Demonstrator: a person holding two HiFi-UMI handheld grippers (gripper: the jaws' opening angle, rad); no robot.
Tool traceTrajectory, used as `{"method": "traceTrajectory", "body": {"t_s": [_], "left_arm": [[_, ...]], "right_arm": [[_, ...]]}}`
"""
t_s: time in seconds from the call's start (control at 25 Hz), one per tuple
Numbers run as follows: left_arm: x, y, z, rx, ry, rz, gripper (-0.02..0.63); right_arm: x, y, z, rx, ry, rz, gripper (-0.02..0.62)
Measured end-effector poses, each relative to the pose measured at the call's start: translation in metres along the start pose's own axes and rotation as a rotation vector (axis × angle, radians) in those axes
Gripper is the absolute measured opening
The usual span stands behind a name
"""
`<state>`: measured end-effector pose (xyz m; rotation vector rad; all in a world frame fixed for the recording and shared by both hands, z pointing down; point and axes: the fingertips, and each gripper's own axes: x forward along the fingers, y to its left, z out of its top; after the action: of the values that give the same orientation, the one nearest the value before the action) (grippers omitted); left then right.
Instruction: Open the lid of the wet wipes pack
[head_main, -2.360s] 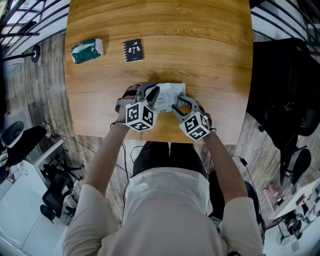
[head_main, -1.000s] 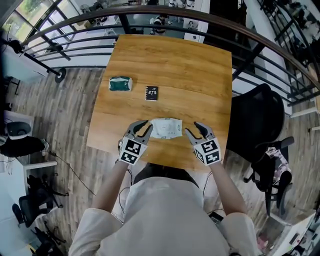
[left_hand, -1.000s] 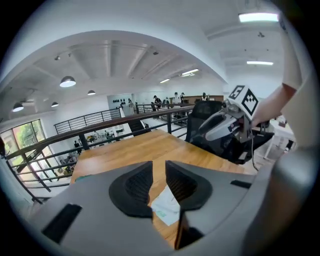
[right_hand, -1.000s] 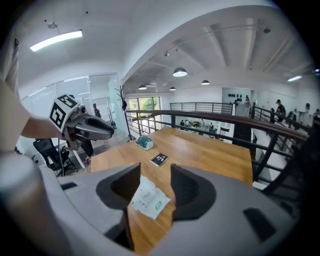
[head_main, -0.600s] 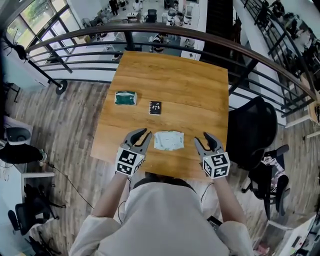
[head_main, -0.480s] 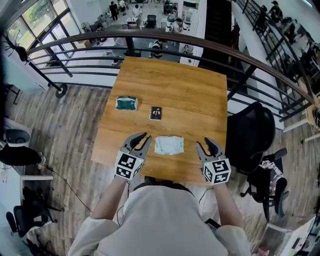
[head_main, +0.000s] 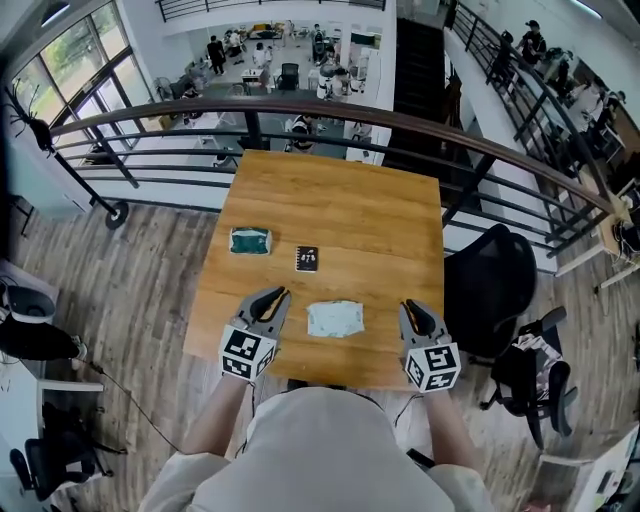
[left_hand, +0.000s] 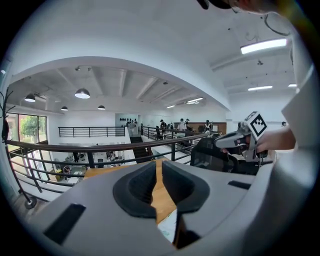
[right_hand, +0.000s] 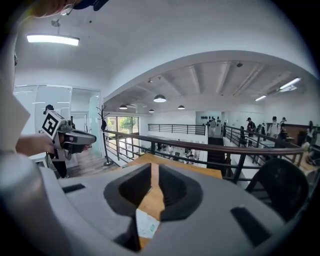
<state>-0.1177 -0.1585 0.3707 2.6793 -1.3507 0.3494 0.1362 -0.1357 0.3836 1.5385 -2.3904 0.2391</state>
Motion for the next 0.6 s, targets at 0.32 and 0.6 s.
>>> {"method": "traceTrajectory", "body": {"t_s": [0.32, 0.6], "left_arm": [[0.007, 0.01, 0.019, 0.005, -0.052, 0.011, -0.003], [0.012, 0.009, 0.022, 0.006, -0.063, 0.004, -0.006]], "right_arm": [[-0.003, -0.007, 0.025, -0.026, -0.067, -0.051, 0.003], [-0.004, -0.014, 0.032, -0.038, -0.084, -0.066, 0.002]]}}
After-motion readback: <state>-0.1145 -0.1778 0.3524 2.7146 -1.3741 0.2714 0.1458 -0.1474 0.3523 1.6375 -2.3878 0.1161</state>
